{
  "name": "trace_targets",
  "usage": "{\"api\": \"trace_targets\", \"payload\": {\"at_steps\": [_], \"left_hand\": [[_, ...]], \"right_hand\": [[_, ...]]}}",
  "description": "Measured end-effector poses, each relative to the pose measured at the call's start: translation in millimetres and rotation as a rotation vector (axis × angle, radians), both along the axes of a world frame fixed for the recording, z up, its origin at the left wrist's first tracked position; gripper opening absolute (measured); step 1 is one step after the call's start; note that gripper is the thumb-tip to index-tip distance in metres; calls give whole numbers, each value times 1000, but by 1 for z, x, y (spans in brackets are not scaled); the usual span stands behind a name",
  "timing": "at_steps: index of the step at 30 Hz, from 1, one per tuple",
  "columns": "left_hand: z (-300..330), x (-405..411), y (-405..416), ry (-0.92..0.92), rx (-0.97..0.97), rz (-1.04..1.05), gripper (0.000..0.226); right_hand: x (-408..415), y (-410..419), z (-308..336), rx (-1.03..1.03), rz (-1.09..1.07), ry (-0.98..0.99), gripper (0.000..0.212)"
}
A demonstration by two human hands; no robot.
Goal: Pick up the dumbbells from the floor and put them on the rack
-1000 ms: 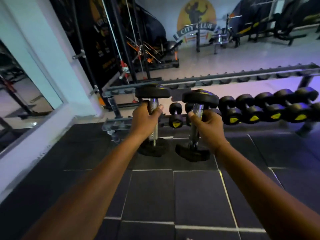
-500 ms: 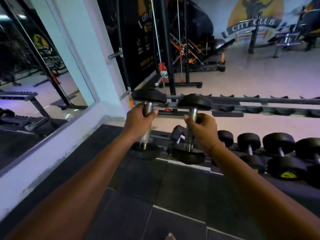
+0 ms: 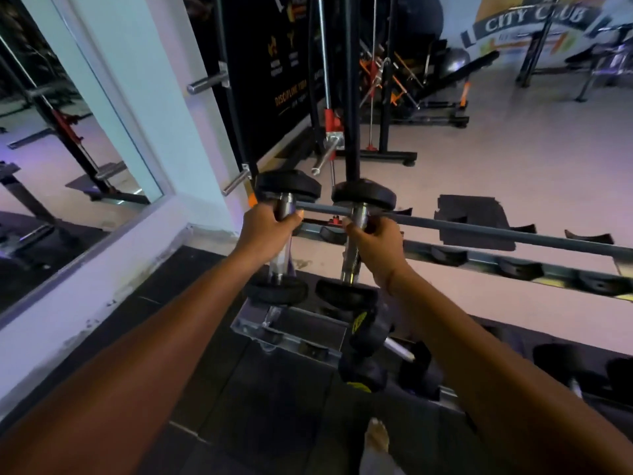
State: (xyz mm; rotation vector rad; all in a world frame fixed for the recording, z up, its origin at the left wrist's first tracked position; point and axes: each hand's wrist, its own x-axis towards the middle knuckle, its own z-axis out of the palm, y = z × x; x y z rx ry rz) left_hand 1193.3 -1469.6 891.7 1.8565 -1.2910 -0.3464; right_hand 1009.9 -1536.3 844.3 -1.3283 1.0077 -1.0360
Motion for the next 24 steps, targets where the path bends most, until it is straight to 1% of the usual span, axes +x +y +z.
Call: {"api": "trace_targets", "payload": {"at_steps": [2, 8, 14, 19, 21, 24], "left_hand": [[-12, 25, -52, 4, 6, 19, 20], [-45, 101, -195, 10, 119, 66, 28], [-102, 166, -308, 52, 241, 45, 25], [-162, 215, -392, 192, 366, -11, 18], [-184, 239, -421, 241, 394, -38, 19], [-216, 268, -459, 223, 455, -47, 21]], "right_hand": [[28, -56, -13, 1, -11, 4, 27], [97, -197, -52, 94, -44, 105, 26], [155, -294, -101, 178, -109, 228, 23], [203, -370, -152, 275, -207, 353, 26], [220, -395, -171, 333, -220, 374, 29], [240, -425, -199, 404, -265, 406, 29]]}}
